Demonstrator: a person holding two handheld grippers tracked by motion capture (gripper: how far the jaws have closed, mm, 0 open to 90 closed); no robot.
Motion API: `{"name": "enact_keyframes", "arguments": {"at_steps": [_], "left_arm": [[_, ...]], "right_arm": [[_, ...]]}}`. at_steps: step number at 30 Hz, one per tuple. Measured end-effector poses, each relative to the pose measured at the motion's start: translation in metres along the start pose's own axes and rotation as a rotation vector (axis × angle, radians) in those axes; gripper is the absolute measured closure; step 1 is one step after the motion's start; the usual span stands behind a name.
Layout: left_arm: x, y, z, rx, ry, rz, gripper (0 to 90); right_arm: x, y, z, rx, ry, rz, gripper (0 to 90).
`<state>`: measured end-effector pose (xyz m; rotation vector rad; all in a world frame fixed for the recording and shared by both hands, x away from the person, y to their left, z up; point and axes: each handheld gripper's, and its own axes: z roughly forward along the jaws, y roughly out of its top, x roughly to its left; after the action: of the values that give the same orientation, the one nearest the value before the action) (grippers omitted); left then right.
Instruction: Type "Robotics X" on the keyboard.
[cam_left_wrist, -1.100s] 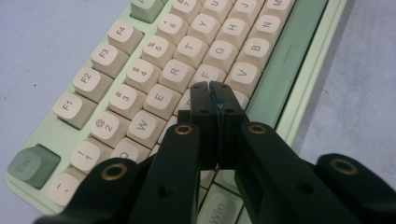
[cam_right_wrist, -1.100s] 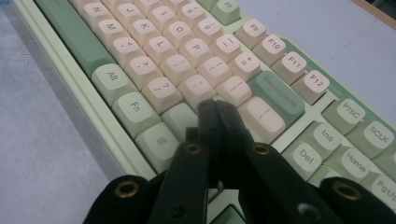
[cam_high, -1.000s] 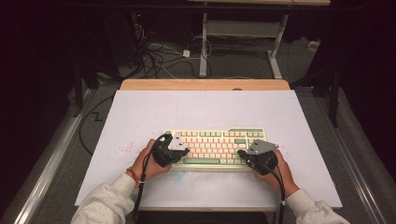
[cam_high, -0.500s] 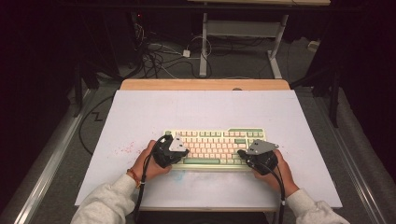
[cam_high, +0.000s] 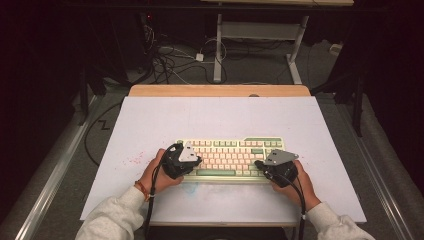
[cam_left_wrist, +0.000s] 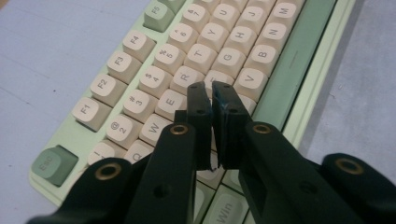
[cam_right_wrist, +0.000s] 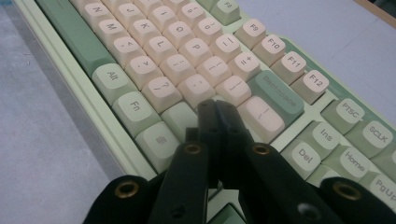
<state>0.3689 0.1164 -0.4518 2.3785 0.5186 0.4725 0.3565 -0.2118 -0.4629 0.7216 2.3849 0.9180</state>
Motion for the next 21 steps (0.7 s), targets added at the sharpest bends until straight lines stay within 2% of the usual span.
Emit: {"name": "enact_keyframes", "arguments": {"at_steps": [2,4,7,11,14,21], "left_arm": [[0.000,0.000,-0.001,-0.012,0.018,-0.005,81.5],[0.001,0.000,-0.001,-0.011,0.014,-0.008,79.3],[0.002,0.000,-0.002,-0.029,0.042,-0.015,74.4],[0.002,0.001,-0.006,-0.060,0.105,-0.014,69.4],[0.001,0.001,-0.007,-0.065,0.139,-0.006,66.6],[0.001,0.002,-0.007,-0.081,0.166,-0.011,57.1]], "right_arm": [[0.000,0.000,-0.001,-0.003,0.001,0.001,89.6],[-0.001,0.000,-0.002,-0.022,0.011,0.007,89.3],[-0.001,0.001,-0.005,-0.046,0.011,0.011,89.1],[-0.001,0.004,-0.007,-0.067,0.009,0.013,88.2],[-0.002,0.007,-0.009,-0.084,0.001,0.018,87.8],[-0.005,0.015,-0.015,-0.126,-0.013,0.024,82.1]]}}
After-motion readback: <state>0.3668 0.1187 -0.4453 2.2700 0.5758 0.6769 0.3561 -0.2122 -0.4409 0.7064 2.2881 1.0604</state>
